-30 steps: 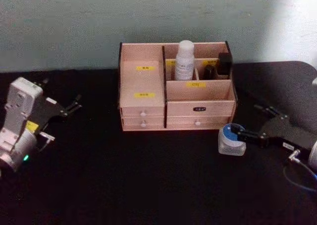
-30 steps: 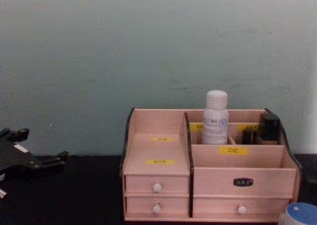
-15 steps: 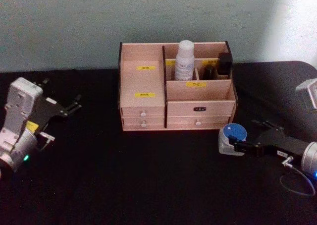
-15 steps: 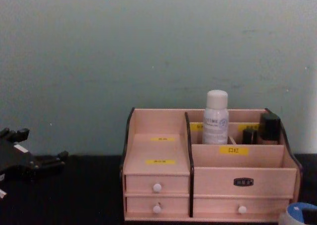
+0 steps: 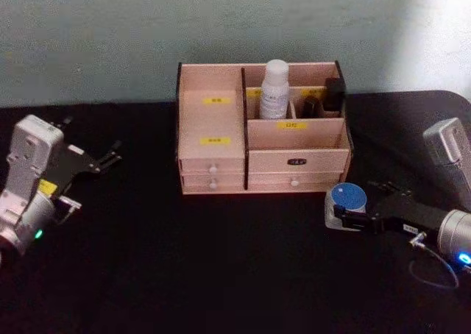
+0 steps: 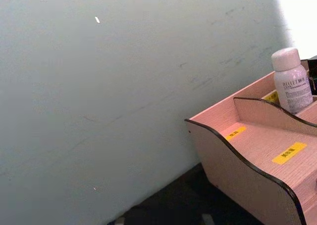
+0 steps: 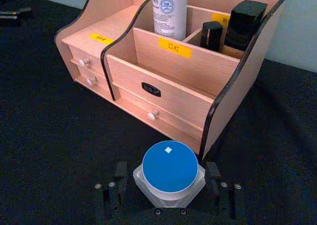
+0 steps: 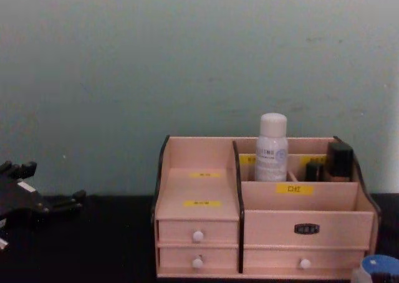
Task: Pick up the facial cleanser and watermelon frost from the table and place them into the tiered storage box.
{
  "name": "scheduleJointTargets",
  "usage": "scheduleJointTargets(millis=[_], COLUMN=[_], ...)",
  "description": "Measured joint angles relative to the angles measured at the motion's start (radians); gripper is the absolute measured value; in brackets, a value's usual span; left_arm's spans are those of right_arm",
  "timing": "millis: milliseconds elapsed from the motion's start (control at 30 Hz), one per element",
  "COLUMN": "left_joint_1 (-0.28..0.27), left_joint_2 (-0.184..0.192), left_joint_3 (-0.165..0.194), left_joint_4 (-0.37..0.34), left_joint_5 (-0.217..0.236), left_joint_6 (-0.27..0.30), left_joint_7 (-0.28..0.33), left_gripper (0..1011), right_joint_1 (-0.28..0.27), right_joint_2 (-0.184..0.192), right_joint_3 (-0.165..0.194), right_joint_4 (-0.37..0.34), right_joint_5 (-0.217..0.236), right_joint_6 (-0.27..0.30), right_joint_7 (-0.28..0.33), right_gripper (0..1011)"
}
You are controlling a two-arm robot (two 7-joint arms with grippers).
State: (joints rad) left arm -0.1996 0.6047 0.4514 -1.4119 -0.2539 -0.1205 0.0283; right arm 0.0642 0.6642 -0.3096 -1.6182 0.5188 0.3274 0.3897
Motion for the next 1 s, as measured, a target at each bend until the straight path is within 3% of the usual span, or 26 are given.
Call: scheduleJointTargets(millis=[1000], left_joint_1=[0.000], left_joint_2=[0.000], left_joint_3=[0.000], left_joint_4=[0.000], left_joint_5=[0.000], left_joint_6=[0.000], left_joint_7=[0.000], left_gripper=[1001], right_joint_1=[0.053], right_joint_2=[-0.030], right_joint_3=[-0.038], right_joint_4=[0.069], right_joint_5=[-0.037], right_joint_6=[0.002], right_joint_7=[0.014], right_gripper=[1000])
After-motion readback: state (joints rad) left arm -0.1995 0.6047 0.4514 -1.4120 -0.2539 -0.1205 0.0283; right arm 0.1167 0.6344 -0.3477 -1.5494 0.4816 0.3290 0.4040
